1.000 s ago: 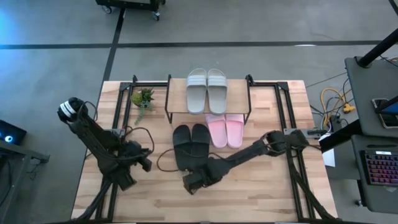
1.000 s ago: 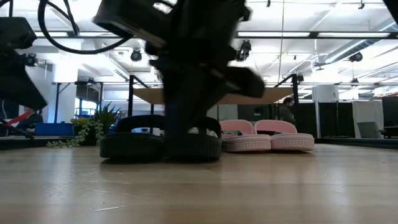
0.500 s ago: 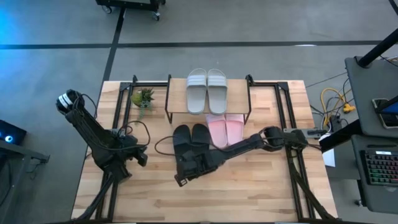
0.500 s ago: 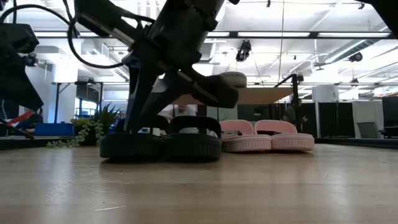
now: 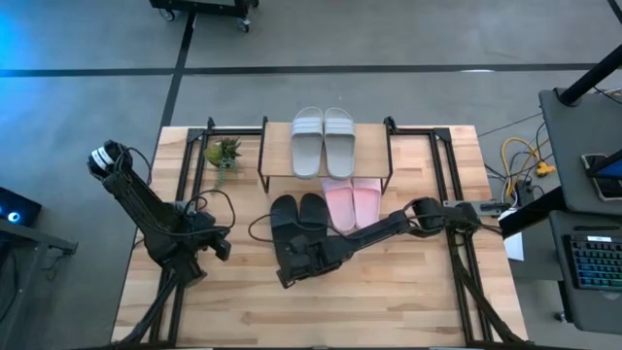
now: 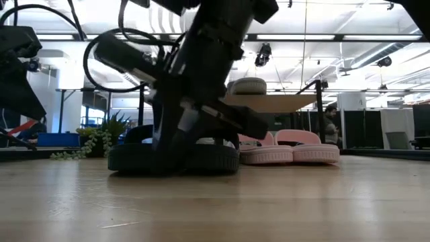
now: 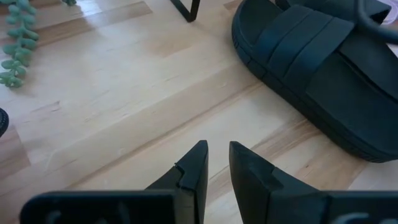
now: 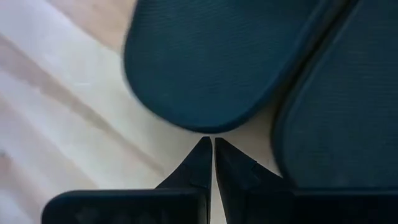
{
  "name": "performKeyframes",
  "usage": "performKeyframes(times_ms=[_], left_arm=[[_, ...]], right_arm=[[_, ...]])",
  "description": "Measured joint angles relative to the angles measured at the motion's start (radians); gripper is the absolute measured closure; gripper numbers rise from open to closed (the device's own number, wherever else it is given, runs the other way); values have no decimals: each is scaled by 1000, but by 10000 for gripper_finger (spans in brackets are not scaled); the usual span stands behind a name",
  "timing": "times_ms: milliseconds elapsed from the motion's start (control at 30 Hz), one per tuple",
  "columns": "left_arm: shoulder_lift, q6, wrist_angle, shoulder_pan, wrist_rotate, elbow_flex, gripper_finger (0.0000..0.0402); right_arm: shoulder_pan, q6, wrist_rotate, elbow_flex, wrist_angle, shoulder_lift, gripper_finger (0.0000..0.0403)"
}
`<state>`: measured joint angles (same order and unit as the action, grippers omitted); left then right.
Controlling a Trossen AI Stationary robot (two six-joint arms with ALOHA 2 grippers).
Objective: Pick and place slides into the shelf
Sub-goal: Put the left black slide under the shelf
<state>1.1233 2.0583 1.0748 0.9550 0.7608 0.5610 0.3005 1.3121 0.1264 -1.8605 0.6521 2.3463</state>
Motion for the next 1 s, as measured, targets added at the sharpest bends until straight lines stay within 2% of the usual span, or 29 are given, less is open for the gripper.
performKeyframes(times_ms=[200,467,1000], left_arm=[[0,0,-7,0,-1,0,350],[1,2,-16,0,-5,0,350],[1,3,-19,0,-8,0,350]], right_arm=[[-31,3,29,24,-25,0,390],[-103,-80,127,-9,-60,1,390],[-218,-246,121,-14,-67,7,390]])
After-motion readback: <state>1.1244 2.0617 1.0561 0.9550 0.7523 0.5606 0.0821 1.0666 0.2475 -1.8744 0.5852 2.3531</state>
